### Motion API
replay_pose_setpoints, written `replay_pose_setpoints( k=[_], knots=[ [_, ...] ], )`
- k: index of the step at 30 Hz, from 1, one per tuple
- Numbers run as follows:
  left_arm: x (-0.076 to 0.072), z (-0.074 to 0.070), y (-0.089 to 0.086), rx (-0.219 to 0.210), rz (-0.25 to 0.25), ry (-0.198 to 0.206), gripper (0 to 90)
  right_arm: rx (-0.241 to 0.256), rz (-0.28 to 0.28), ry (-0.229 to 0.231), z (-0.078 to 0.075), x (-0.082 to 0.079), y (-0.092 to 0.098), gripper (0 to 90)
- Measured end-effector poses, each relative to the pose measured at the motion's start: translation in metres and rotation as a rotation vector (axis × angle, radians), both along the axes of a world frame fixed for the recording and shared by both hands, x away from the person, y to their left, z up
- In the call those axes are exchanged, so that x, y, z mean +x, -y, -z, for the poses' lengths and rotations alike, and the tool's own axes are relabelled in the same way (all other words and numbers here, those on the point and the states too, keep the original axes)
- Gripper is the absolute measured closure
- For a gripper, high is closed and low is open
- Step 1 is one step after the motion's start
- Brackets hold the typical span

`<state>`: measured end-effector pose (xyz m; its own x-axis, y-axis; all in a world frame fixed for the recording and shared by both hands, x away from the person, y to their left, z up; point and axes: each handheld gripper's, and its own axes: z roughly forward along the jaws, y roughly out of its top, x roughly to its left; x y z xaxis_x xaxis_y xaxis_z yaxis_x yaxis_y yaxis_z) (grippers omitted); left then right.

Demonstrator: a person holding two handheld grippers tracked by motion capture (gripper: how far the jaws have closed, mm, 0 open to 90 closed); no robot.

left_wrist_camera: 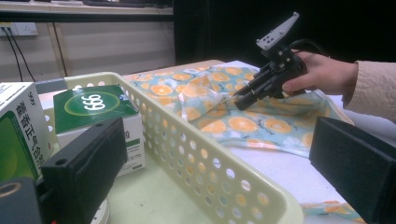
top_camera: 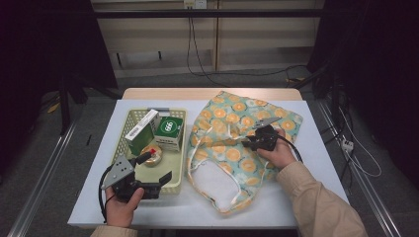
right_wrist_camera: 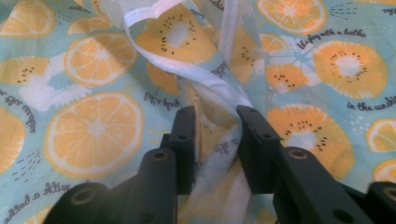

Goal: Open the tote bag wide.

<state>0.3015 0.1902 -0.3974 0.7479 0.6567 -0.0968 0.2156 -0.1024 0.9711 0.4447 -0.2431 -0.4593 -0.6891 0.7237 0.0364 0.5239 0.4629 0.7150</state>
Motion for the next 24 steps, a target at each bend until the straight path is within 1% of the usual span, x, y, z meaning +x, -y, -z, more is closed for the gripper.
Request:
replay_pose_setpoints(
  k=[4,8,10,15,18,20,21,24],
  knots=[
    [0.001,0.0,0.0,0.002,0.001,0.001,4.1,-0.008,0.011,0.004,0.0,0.001,0.0,77.3],
    [0.0,-0.001,0.001,0.0,0.002,0.001,4.1,-0.003,0.017,0.006,0.0,0.0,0.0,79.8],
    [0.0,-0.002,0.0,-0.003,0.003,0.005,4.1,0.001,0.017,0.001,0.0,0.0,0.0,83.2],
    [0.0,-0.003,-0.002,-0.008,-0.005,0.006,4.1,-0.002,0.022,-0.01,-0.002,0.001,-0.002,87.1],
    [0.0,-0.003,-0.003,-0.017,-0.007,0.006,3.8,-0.012,0.022,-0.028,-0.006,0.001,-0.004,89.3],
    [0.0,-0.003,-0.003,-0.02,-0.012,0.002,3.8,-0.008,0.014,-0.03,-0.01,0.002,-0.004,89.7],
    [0.001,-0.003,-0.003,-0.017,-0.012,0.001,3.8,0.0,0.018,-0.028,-0.014,0.002,-0.003,90.0],
    [0.001,-0.002,-0.004,-0.015,-0.01,-0.001,3.8,0.05,0.022,-0.025,-0.026,0.004,0.001,90.0]
  ],
)
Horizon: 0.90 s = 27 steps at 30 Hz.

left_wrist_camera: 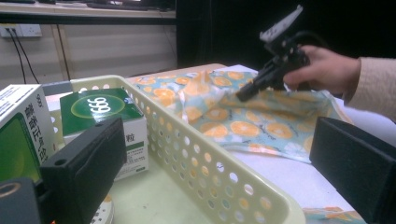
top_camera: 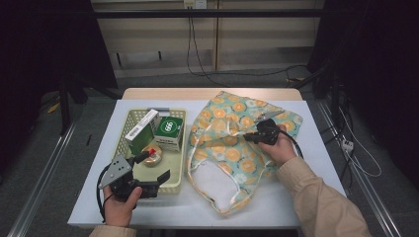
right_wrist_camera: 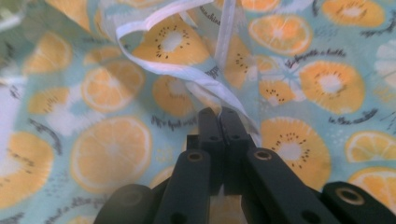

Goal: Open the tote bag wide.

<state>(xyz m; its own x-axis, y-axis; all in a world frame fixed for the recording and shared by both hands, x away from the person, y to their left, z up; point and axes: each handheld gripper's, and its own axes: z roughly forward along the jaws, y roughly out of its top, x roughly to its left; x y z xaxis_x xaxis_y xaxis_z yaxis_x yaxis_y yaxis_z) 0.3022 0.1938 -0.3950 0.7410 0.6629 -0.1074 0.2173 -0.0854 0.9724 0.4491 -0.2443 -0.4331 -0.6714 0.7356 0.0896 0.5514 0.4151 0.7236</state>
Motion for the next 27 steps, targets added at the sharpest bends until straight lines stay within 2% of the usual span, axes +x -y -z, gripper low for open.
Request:
replay_pose_setpoints(
  k=[4,11,18,27],
  knots=[
    [-0.001,-0.001,0.0,-0.007,0.001,-0.002,3.8,0.043,0.015,0.016,-0.018,0.002,0.006,90.0],
    [0.0,-0.004,0.003,-0.003,0.01,-0.003,3.7,0.055,0.01,0.037,-0.045,0.005,0.006,90.0],
    [0.001,-0.012,0.002,-0.005,0.019,0.006,3.7,0.054,0.011,0.058,-0.062,0.005,0.005,90.0],
    [0.005,-0.017,0.0,-0.002,0.015,-0.011,3.7,0.055,0.036,0.071,-0.075,0.01,0.006,90.0]
  ],
)
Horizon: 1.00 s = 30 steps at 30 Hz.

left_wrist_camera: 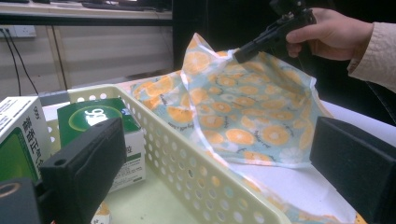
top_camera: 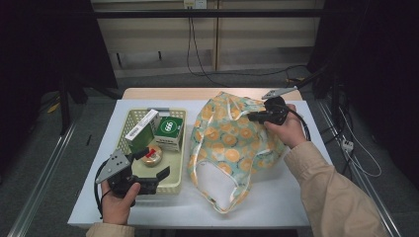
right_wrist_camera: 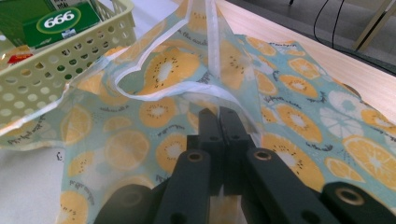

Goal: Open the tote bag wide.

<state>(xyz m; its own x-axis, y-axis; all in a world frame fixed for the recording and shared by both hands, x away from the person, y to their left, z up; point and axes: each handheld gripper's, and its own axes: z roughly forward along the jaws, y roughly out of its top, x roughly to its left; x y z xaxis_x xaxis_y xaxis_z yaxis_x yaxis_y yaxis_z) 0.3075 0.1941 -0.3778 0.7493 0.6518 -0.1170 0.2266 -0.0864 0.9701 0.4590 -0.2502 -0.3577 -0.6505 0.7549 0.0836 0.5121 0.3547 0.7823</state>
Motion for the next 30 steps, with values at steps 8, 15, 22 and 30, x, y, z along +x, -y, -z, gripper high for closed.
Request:
replay_pose_setpoints(
  k=[8,15,22,30],
  knots=[
    [0.011,-0.011,-0.003,0.014,-0.003,-0.011,3.7,0.004,-0.009,0.024,-0.012,-0.001,-0.001,90.0],
    [0.024,-0.018,-0.005,0.036,-0.004,-0.025,3.8,0.008,-0.007,0.033,-0.016,-0.005,0.002,90.0],
    [0.039,-0.019,-0.006,0.032,-0.002,-0.055,3.8,0.002,-0.005,0.037,-0.018,-0.006,0.003,90.0],
    [0.053,-0.018,-0.007,0.048,-0.005,-0.076,3.9,0.003,-0.011,0.04,-0.017,-0.007,0.003,90.0]
  ],
)
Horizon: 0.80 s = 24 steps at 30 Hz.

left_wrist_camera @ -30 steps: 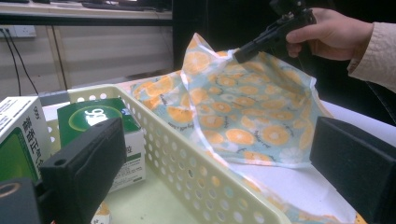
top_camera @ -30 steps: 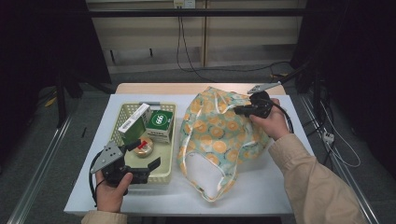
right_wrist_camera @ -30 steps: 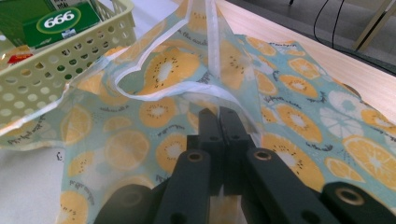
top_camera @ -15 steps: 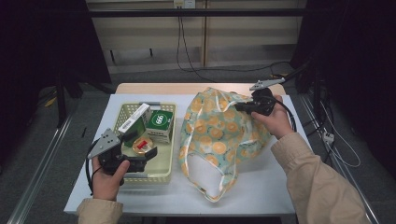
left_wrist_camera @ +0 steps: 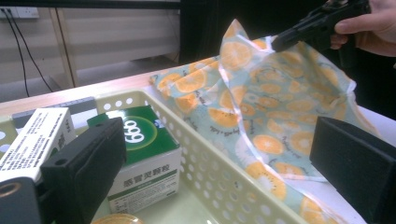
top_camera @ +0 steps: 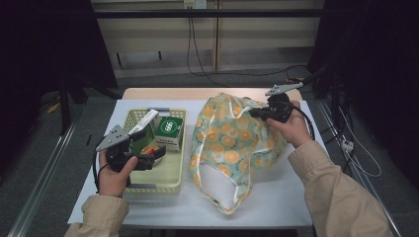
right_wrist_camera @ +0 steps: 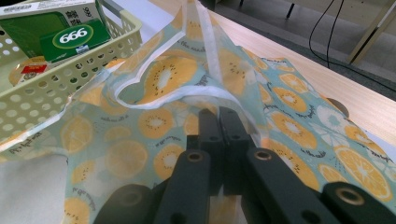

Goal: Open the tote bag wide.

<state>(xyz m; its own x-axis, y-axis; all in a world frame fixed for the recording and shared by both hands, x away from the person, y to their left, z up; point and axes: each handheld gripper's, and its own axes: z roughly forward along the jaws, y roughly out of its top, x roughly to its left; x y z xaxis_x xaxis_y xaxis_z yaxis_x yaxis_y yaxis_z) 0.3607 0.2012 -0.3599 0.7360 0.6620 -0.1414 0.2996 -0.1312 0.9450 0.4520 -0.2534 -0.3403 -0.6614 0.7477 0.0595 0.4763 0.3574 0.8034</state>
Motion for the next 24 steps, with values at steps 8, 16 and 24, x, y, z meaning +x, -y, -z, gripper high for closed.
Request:
replay_pose_setpoints(
  k=[8,16,24],
  knots=[
    [0.012,0.006,-0.003,0.032,-0.005,-0.032,3.9,0.017,-0.002,-0.005,0.003,-0.002,0.005,90.0],
    [0.019,0.012,-0.006,0.044,-0.014,-0.054,4.0,0.013,-0.007,-0.006,0.003,-0.005,0.008,90.0],
    [0.027,0.018,-0.004,0.077,0.003,-0.072,4.2,0.022,-0.011,-0.004,0.002,-0.006,0.009,90.0]
  ],
)
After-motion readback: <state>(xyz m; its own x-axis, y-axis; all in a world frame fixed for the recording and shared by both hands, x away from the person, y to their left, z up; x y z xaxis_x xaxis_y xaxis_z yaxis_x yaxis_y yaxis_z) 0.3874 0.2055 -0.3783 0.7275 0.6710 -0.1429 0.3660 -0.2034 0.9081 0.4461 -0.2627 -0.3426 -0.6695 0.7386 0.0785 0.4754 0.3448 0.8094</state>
